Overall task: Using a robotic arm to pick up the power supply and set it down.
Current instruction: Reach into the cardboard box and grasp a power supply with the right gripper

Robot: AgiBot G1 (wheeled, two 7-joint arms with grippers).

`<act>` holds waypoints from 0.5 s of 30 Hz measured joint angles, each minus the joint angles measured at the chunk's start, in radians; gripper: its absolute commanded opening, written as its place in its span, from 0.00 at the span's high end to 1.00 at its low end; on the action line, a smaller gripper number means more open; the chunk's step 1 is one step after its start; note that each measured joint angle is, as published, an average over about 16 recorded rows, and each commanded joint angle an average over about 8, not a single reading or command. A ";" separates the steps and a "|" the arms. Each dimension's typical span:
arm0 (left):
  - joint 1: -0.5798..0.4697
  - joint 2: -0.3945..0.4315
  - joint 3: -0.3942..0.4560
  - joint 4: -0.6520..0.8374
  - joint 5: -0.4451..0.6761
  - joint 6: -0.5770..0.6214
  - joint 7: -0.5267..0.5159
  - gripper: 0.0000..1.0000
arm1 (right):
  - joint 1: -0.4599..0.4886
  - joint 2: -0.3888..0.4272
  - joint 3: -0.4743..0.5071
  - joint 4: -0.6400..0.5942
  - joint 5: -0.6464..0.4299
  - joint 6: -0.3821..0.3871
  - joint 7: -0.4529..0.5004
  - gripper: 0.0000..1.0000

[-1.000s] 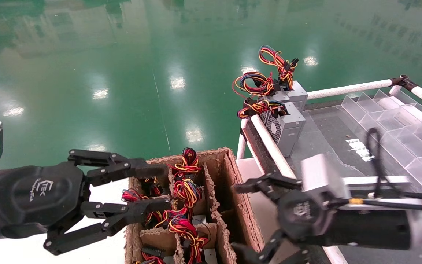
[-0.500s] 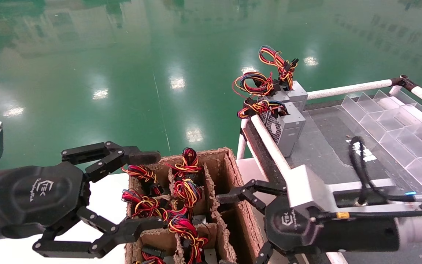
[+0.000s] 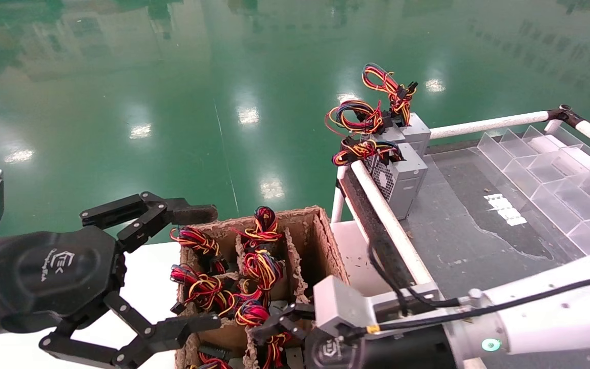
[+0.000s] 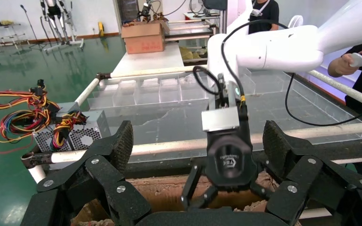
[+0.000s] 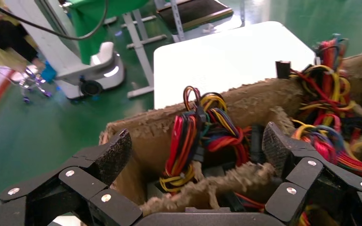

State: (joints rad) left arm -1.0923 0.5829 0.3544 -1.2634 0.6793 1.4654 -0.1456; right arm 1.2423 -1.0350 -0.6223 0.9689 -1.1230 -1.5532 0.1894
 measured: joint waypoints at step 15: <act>0.000 0.000 0.000 0.000 0.000 0.000 0.000 0.00 | 0.046 -0.102 -0.111 -0.148 -0.001 -0.023 -0.036 0.00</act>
State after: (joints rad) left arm -1.0924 0.5829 0.3545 -1.2634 0.6792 1.4653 -0.1455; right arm 1.2880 -1.1373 -0.7338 0.8205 -1.1236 -1.5757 0.1538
